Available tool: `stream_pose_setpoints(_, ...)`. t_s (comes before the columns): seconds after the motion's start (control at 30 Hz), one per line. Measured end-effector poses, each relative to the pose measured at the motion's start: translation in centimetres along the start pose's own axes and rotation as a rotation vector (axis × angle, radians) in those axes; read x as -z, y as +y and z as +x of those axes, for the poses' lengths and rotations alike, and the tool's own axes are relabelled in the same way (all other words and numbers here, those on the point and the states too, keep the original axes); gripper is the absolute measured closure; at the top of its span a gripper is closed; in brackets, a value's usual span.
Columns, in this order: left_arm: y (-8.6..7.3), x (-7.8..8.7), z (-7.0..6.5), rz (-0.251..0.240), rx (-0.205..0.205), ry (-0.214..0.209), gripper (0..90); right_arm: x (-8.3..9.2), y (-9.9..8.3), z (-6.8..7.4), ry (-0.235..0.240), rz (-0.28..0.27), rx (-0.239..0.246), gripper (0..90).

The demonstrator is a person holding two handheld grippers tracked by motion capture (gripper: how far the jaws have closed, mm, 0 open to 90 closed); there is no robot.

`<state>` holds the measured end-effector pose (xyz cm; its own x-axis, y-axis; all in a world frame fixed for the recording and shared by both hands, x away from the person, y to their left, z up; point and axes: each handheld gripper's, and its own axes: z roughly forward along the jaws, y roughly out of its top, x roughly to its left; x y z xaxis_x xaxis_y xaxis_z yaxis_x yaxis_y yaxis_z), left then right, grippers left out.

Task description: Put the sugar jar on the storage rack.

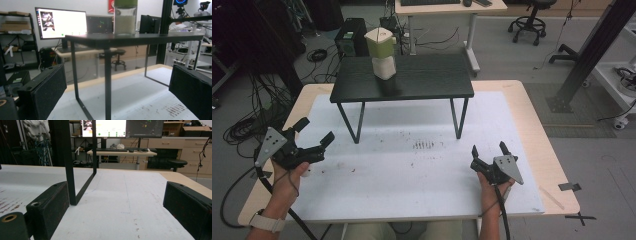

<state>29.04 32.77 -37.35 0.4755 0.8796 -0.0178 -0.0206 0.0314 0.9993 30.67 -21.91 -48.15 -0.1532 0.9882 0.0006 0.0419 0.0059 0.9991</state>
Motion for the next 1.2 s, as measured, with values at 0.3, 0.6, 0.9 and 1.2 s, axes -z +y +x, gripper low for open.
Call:
stream_pose_setpoints(0.3, -3.7, 0.1, 0.3, 0.081, -0.039, 0.077, 1.8, 0.0, 0.0, 0.0, -0.001, 0.002, 0.003, 7.5)
stream_pose_setpoints(0.6, -6.9, -0.2, 0.7, 0.128, -0.009, 0.148, 1.9, 0.0, 0.0, 0.0, 0.001, 0.003, 0.007, 7.4)
stream_pose_setpoints(0.9, -8.6, 0.1, 0.9, 0.126, 0.015, 0.172, 2.7, 0.0, 0.0, 0.1, 0.002, 0.006, 0.008, 7.5)
stream_pose_setpoints(1.2, -8.8, 0.5, 0.9, 0.086, 0.013, 0.166, 2.8, 0.0, 0.0, 0.1, 0.001, 0.005, 0.010, 7.5)
